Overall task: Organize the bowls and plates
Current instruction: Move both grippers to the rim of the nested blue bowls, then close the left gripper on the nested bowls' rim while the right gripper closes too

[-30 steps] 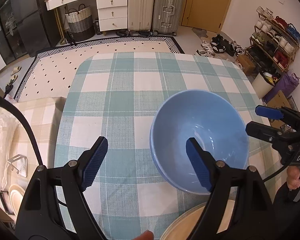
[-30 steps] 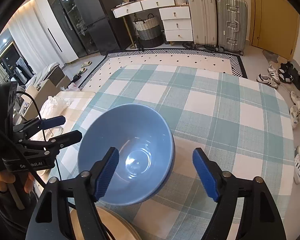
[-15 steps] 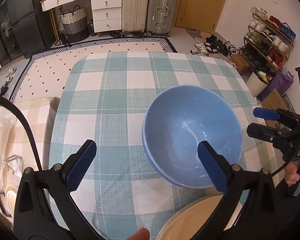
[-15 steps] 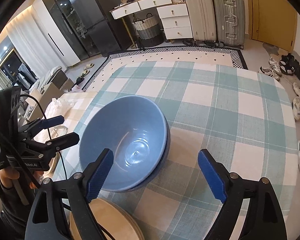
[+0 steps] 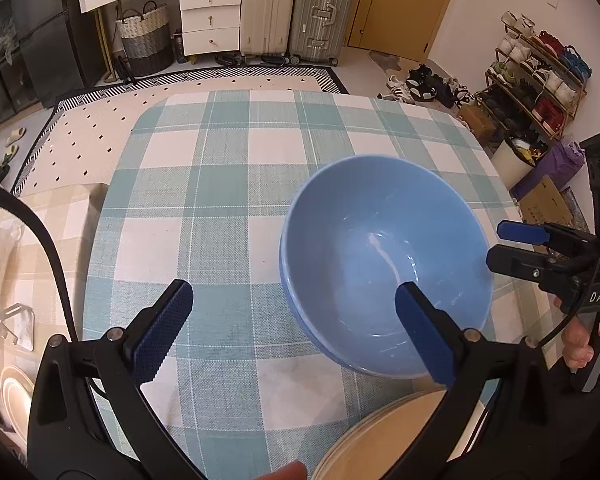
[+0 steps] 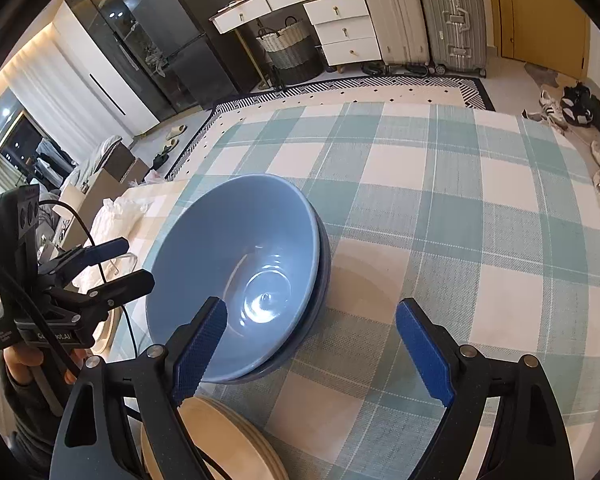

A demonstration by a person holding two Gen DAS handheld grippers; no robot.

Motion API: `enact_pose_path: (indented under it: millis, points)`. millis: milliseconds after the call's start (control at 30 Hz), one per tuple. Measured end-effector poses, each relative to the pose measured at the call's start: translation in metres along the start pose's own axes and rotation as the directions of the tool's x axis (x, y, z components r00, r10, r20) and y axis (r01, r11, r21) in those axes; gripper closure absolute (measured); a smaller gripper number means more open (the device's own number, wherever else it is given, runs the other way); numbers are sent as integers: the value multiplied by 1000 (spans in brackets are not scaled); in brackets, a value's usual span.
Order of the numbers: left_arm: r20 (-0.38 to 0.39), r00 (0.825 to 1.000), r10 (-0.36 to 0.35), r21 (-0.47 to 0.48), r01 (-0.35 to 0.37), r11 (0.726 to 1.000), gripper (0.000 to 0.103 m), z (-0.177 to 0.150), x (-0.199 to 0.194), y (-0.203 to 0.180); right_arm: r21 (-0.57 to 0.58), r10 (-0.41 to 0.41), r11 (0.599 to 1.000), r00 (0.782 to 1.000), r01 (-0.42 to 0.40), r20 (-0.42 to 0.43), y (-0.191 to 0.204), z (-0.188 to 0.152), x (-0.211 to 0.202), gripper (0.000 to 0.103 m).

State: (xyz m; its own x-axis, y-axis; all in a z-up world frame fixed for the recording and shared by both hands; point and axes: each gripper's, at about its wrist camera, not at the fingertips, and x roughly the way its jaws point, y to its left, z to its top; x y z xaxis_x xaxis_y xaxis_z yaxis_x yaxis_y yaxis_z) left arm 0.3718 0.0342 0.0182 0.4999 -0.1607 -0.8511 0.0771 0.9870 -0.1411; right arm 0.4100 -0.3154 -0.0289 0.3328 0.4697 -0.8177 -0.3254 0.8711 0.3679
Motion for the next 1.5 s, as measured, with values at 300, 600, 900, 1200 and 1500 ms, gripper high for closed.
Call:
enact_pose_path:
  millis: [300,600,900,1200,1500]
  points:
    - [-30,999,-16,-12,15,1000,3,0,23,0,9,31,999,999,-30,-32,-2,-1,17,15]
    - [-69,997,-38,-30,36,999,4,-2,50,4,19,37,999,997,-36,-65,-3,-2,37,15]
    - [-115,992,-54,-36,50,998,33,-5,75,3,1,24,1000,996,-24,-90,1,-6,52,20]
    - [-127,984,-125,-80,115,990,69,-5,96,8,23,12,1000,993,-9,-117,-1,-8,66,36]
    - [-87,993,-83,-46,79,996,89,-5,96,4,27,23,999,994,-20,-109,3,-7,74,70]
